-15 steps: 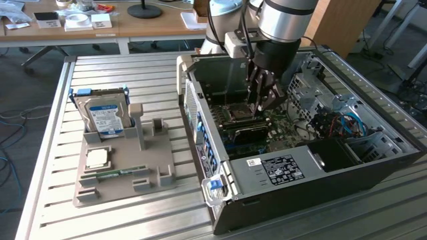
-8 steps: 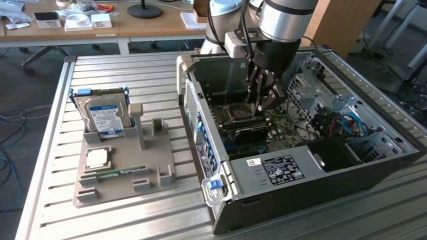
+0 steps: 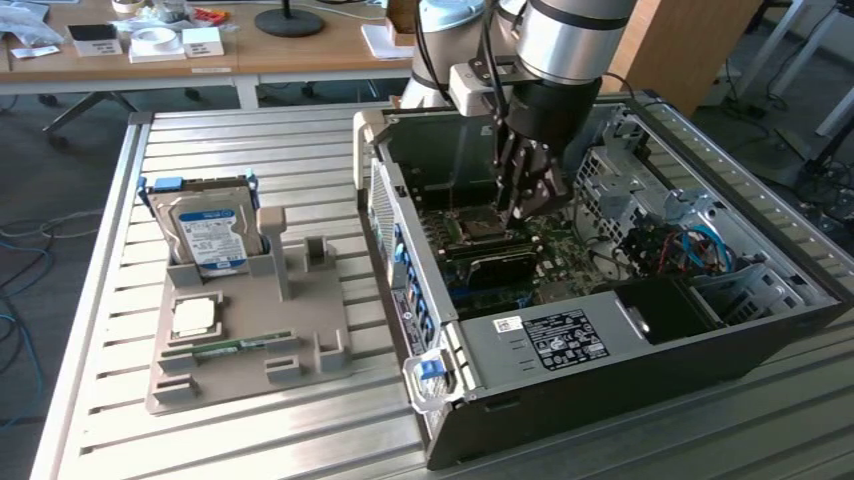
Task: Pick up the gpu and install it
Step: 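Press down on the gpu until it lock into place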
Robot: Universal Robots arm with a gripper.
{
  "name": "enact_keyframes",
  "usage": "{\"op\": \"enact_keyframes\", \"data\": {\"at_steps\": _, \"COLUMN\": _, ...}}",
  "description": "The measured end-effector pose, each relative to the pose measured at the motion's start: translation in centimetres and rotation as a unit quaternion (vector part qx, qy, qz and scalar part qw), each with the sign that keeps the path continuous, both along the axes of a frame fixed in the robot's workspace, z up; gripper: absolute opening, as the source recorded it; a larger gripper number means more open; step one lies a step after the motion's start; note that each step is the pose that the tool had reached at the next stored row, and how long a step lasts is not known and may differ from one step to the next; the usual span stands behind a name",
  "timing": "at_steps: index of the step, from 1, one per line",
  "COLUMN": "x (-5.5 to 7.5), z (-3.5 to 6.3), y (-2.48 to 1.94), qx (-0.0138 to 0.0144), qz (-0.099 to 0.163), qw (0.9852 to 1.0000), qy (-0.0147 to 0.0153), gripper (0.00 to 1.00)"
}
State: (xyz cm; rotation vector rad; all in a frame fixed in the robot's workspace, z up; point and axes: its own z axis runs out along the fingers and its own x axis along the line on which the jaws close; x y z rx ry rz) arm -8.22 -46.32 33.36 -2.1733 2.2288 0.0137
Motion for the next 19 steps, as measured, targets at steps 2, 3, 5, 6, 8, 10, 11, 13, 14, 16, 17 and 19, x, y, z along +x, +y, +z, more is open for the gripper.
{"op": "enact_keyframes", "data": {"at_steps": 2, "x": 0.0, "z": 0.0, "y": 0.0, "qx": 0.0, "qz": 0.0, "qw": 1.0, "qy": 0.0, "gripper": 0.26}}
{"op": "enact_keyframes", "data": {"at_steps": 3, "x": 0.0, "z": 0.0, "y": 0.0, "qx": 0.0, "qz": 0.0, "qw": 1.0, "qy": 0.0, "gripper": 0.26}}
{"op": "enact_keyframes", "data": {"at_steps": 5, "x": 0.0, "z": 0.0, "y": 0.0, "qx": 0.0, "qz": 0.0, "qw": 1.0, "qy": 0.0, "gripper": 0.2}}
{"op": "enact_keyframes", "data": {"at_steps": 6, "x": 0.0, "z": 0.0, "y": 0.0, "qx": 0.0, "qz": 0.0, "qw": 1.0, "qy": 0.0, "gripper": 0.15}}
{"op": "enact_keyframes", "data": {"at_steps": 8, "x": 0.0, "z": 0.0, "y": 0.0, "qx": 0.0, "qz": 0.0, "qw": 1.0, "qy": 0.0, "gripper": 0.11}}
{"op": "enact_keyframes", "data": {"at_steps": 10, "x": 0.0, "z": 0.0, "y": 0.0, "qx": 0.0, "qz": 0.0, "qw": 1.0, "qy": 0.0, "gripper": 0.11}}
{"op": "enact_keyframes", "data": {"at_steps": 11, "x": 0.0, "z": 0.0, "y": 0.0, "qx": 0.0, "qz": 0.0, "qw": 1.0, "qy": 0.0, "gripper": 0.11}}
{"op": "enact_keyframes", "data": {"at_steps": 13, "x": 0.0, "z": -0.03, "y": 0.0, "qx": 0.0, "qz": 0.0, "qw": 1.0, "qy": 0.0, "gripper": 0.11}}
{"op": "enact_keyframes", "data": {"at_steps": 14, "x": 0.0, "z": -0.17, "y": 0.0, "qx": 0.0, "qz": 0.0, "qw": 1.0, "qy": 0.0, "gripper": 0.11}}
{"op": "enact_keyframes", "data": {"at_steps": 16, "x": 0.0, "z": -0.53, "y": 0.0, "qx": 0.0, "qz": 0.0, "qw": 1.0, "qy": 0.0, "gripper": 0.11}}
{"op": "enact_keyframes", "data": {"at_steps": 17, "x": 0.0, "z": -0.72, "y": 0.0, "qx": 0.0001, "qz": 0.0, "qw": 1.0, "qy": 0.0, "gripper": 0.11}}
{"op": "enact_keyframes", "data": {"at_steps": 19, "x": 0.0, "z": -1.07, "y": 0.0, "qx": 0.0, "qz": 0.0, "qw": 1.0, "qy": 0.0, "gripper": 0.11}}
